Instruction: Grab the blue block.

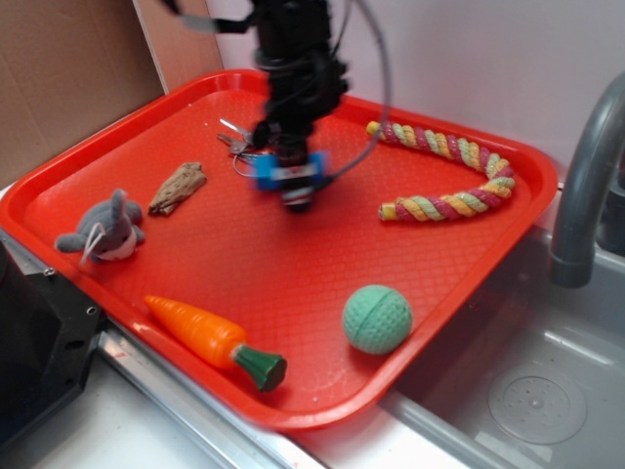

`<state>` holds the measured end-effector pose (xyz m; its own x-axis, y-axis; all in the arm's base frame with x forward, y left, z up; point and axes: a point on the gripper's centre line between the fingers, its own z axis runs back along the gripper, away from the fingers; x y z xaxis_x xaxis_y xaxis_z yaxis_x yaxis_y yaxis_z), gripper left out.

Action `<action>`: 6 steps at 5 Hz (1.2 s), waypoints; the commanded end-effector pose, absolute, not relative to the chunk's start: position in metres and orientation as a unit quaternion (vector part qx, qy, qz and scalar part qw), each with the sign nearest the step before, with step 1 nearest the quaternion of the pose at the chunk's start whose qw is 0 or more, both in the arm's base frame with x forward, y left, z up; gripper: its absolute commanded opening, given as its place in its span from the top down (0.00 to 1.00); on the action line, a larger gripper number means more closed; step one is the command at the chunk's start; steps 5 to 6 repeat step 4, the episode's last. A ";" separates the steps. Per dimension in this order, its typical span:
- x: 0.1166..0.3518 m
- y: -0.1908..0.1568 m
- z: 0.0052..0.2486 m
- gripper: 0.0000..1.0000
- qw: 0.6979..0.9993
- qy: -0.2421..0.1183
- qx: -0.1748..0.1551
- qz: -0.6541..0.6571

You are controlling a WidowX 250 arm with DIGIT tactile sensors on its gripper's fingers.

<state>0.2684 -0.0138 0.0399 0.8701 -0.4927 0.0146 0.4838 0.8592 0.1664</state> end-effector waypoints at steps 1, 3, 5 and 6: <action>0.243 -0.015 0.149 1.00 0.996 -0.088 -0.006 0.000; 0.238 -0.030 0.185 1.00 0.989 -0.074 -0.033 0.123; 0.238 -0.030 0.184 1.00 0.991 -0.074 -0.017 0.111; 0.238 -0.030 0.184 1.00 0.991 -0.074 -0.017 0.111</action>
